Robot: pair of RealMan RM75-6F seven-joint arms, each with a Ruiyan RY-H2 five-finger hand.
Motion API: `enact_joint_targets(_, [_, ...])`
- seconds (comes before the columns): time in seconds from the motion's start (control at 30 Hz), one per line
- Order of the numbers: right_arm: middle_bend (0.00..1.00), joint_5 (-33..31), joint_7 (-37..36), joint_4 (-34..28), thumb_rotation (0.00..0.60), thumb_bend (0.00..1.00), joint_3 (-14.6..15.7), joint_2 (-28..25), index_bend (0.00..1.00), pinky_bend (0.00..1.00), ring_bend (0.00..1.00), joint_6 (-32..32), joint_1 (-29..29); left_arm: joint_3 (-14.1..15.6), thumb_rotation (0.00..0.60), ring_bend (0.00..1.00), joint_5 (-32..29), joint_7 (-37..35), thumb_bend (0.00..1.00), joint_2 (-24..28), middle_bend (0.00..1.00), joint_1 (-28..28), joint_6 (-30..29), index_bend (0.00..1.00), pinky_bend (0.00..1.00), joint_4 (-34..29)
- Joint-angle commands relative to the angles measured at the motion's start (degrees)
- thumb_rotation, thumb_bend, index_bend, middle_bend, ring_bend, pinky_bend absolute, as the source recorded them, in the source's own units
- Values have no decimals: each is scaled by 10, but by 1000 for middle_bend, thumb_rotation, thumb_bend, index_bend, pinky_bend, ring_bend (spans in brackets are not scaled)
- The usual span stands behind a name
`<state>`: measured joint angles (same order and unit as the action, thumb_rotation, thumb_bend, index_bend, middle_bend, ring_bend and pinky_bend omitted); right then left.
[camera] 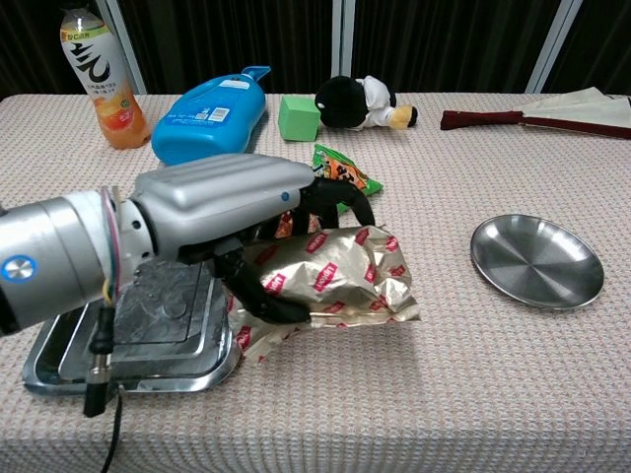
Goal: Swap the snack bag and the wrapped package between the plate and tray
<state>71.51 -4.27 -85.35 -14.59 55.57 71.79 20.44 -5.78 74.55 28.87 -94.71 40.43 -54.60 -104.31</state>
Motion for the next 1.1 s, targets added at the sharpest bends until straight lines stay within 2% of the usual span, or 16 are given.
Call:
enact_joint_targets(0.03, [0, -4, -5, 5, 600, 121, -1, 0, 0, 0, 0, -4, -1, -7, 600, 466, 22, -34, 329, -19, 558, 24, 26, 236, 582, 41])
enact_joint_targets(0.3, [0, -10, -11, 19, 600, 121, -4, 4, 0, 0, 0, -14, 2, -14, 600, 465, 60, -112, 327, -41, 551, 54, 48, 241, 579, 115])
enact_joint_targets(0.47, [0, -14, -10, 23, 600, 121, -6, 6, 0, 0, 0, -14, 1, -11, 600, 452, 68, -133, 303, -54, 502, 62, 49, 228, 564, 139])
enact_joint_targets(0.67, [0, -16, -18, 25, 600, 120, -9, 3, 0, 0, 0, -14, -1, -2, 600, 356, 81, -181, 104, -46, 335, 65, 51, 144, 487, 145])
enact_joint_targets(0.8, [0, -17, -21, 25, 600, 121, -10, 4, 0, 0, 0, -15, -1, 1, 600, 271, 90, -204, 57, -41, 270, 65, 44, 126, 417, 144])
enact_joint_targets(0.93, [0, -17, -23, 26, 600, 121, -10, 4, 0, 0, 0, -18, 0, 5, 600, 224, 98, -200, 36, -31, 262, 59, 27, 124, 364, 138])
enact_joint_targets(1.1, [0, -13, -25, 26, 600, 120, -10, 4, 0, 0, 0, -16, -1, -2, 600, 219, 95, -180, 35, 22, 262, 32, -24, 124, 343, 109])
